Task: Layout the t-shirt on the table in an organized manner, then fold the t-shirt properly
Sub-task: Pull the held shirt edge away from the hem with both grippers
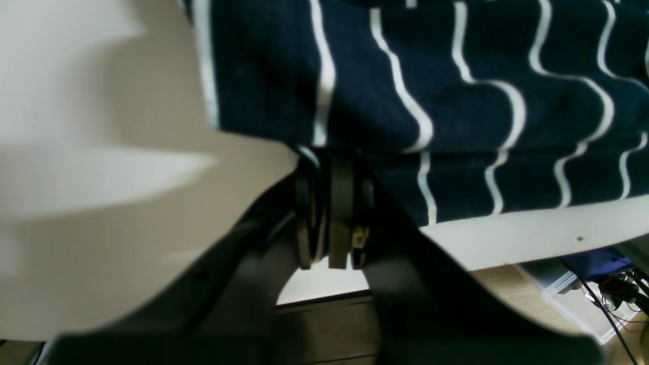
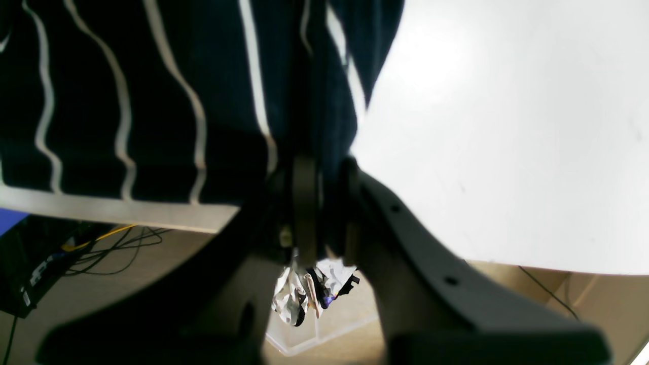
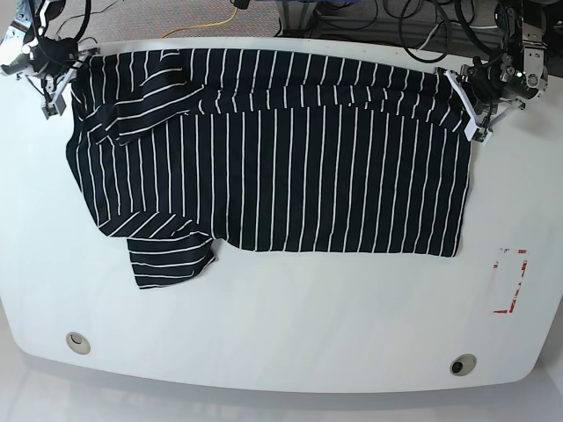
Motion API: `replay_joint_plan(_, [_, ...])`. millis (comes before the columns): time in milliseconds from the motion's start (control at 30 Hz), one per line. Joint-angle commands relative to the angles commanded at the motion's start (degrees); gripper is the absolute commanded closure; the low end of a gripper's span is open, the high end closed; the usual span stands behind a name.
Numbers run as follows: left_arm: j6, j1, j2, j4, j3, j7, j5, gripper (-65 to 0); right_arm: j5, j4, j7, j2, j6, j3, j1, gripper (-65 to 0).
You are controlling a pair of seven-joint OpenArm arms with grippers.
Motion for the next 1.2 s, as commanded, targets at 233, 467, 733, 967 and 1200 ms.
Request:
replay_joint_plan(233, [0.00,-0.18,-0.44,0.09,0.00,3.34,-0.09,-26.1,0.00,0.00,0.00,0.00,0.00,0.09,-0.09,-28.5])
replay_joint_plan(467, [0.00,-0.18,-0.44,0.09,-2.20,4.13,-0.09,-38.6,0.00,1.05,0.00,0.00,0.00,0.09,-0.09,-52.3])
replay_joint_plan(733, [0.00,-3.08,-0.53,2.11,-4.40,7.47,-0.18,-44.9,-0.26,7.30,-2.29,0.00,0.00,2.55,0.18,-54.7])
replay_joint_plan(967, [0.00,-5.10,-0.62,4.22,-4.40,9.93,-0.09,-50.8,-0.26,12.84,-6.95,0.35,0.00,4.75,2.99,-54.7])
replay_joint_plan(1200, [0.00,-8.00,-0.53,5.10,-4.48,12.04,-0.26,-50.8,0.00,13.80,-9.32,0.79,0.00,4.48,7.30,-54.7])
